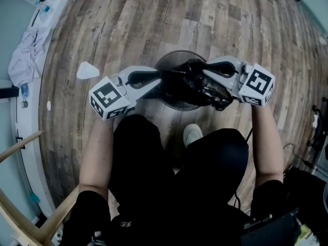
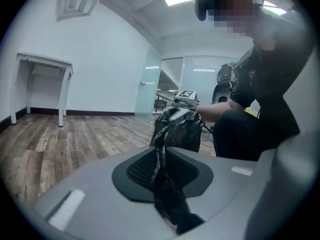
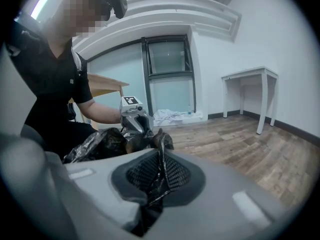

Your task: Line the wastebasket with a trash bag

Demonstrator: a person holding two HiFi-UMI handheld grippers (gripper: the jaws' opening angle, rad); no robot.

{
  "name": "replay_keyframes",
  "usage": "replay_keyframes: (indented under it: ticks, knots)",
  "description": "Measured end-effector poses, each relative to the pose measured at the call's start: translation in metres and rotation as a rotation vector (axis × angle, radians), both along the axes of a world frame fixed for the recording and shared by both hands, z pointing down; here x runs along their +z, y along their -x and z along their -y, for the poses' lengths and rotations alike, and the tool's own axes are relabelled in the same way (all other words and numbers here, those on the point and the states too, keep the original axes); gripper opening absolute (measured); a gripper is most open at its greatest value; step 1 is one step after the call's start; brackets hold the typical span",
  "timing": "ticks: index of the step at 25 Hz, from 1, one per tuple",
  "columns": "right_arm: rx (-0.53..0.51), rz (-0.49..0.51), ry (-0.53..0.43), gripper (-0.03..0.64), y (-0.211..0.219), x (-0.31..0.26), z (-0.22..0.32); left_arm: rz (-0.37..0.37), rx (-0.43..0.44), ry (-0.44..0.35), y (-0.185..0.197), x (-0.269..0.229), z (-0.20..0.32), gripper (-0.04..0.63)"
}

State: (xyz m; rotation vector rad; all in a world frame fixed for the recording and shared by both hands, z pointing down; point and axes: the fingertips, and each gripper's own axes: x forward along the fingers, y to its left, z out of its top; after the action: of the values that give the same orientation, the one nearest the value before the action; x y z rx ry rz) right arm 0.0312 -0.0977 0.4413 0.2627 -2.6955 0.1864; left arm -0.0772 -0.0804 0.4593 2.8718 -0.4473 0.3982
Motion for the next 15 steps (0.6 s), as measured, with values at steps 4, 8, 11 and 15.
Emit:
replay_keyframes:
  ticks: [4,8,11,15]
  knots:
    - [-0.002,0.009,0.006,0.021,0.0,0.0,0.001,0.039,0.016,0.02,-0.002,0.011,-0.002,0.142]
    - [-0.004,0.018,0.009,0.021,-0.001,0.002,0.003,0.042,-0.022,-0.002,0.003,0.008,0.003,0.175]
    - [-0.006,0.024,0.012,0.021,-0.002,0.003,0.003,0.033,-0.058,-0.018,0.01,0.004,0.009,0.181]
    - [-0.01,0.028,0.014,0.021,-0.001,0.003,0.002,0.013,-0.111,-0.036,0.021,0.0,0.018,0.192]
